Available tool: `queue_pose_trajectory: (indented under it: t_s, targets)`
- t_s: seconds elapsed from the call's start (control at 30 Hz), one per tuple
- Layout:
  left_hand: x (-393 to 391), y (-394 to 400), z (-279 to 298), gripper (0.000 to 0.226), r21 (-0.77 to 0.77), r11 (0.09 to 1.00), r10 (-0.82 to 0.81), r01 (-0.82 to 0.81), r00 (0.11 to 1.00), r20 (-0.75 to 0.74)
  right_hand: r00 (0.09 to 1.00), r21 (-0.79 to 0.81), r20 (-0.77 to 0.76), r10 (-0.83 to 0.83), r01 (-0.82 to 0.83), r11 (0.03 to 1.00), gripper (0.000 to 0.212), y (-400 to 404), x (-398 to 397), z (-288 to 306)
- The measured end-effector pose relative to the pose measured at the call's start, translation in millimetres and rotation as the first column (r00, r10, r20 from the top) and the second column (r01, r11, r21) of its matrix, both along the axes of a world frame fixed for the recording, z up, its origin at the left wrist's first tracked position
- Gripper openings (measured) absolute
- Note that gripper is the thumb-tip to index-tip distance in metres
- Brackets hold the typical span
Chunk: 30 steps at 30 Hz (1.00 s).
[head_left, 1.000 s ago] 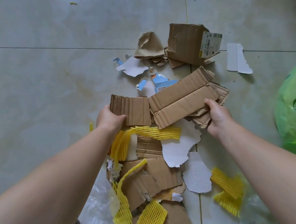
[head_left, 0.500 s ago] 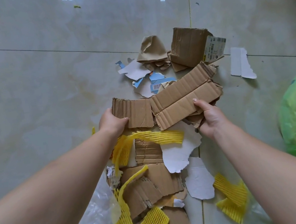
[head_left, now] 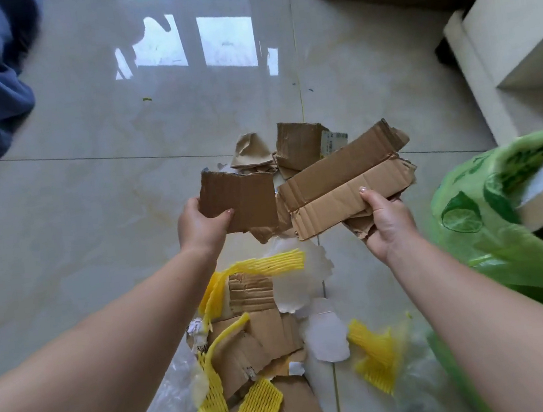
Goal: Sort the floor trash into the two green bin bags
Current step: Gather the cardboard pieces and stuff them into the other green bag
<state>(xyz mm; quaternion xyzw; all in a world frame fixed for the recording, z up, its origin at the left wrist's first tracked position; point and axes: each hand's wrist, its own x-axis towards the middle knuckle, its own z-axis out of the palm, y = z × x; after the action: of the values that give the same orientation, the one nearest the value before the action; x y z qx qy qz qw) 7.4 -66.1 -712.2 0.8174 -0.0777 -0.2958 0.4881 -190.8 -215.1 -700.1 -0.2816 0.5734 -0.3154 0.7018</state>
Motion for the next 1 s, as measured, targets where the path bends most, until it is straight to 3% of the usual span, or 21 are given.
queue_pose_trajectory:
  t_s: [0.23, 0.33, 0.5, 0.67, 0.8, 0.9, 1.0]
  targets:
    - [-69, -23, 88, 0.027, -0.185, 0.982, -0.028, 0.027, 1.000, -0.003, 0.993, -0.223, -0.101, -0.054, 0.030, 0.974, 0.008, -11, -99, 121]
    - [-116, -44, 120, 0.025, -0.276, 0.957, -0.104, 0.088, 0.994, -0.045, 0.972, -0.338, -0.160, -0.174, 0.112, 0.934, 0.009, -18, -157, 168]
    - [-190, -78, 159, 0.017, -0.369, 0.910, -0.237, 0.186, 0.967, -0.098, 0.908, -0.443, -0.196, -0.371, 0.256, 0.859, 0.039, -18, -245, 211]
    - [-241, -107, 181, 0.016, -0.450, 0.857, -0.321, 0.253, 0.944, -0.080, 0.829, -0.540, -0.145, -0.540, 0.391, 0.745, 0.019, -9, -281, 251]
    - [-269, -128, 184, 0.018, -0.433, 0.852, -0.338, 0.296, 0.941, -0.022, 0.781, -0.551, -0.134, -0.610, 0.453, 0.701, 0.032, -15, -288, 249]
    - [-281, -139, 180, 0.019, -0.348, 0.890, -0.291, 0.295, 0.955, 0.067, 0.797, -0.511, -0.086, -0.597, 0.479, 0.713, 0.020, -21, -277, 241]
    - [-285, -149, 175, 0.020, -0.261, 0.921, -0.258, 0.288, 0.955, 0.144, 0.785, -0.553, -0.174, -0.595, 0.422, 0.718, 0.011, -33, -262, 226]
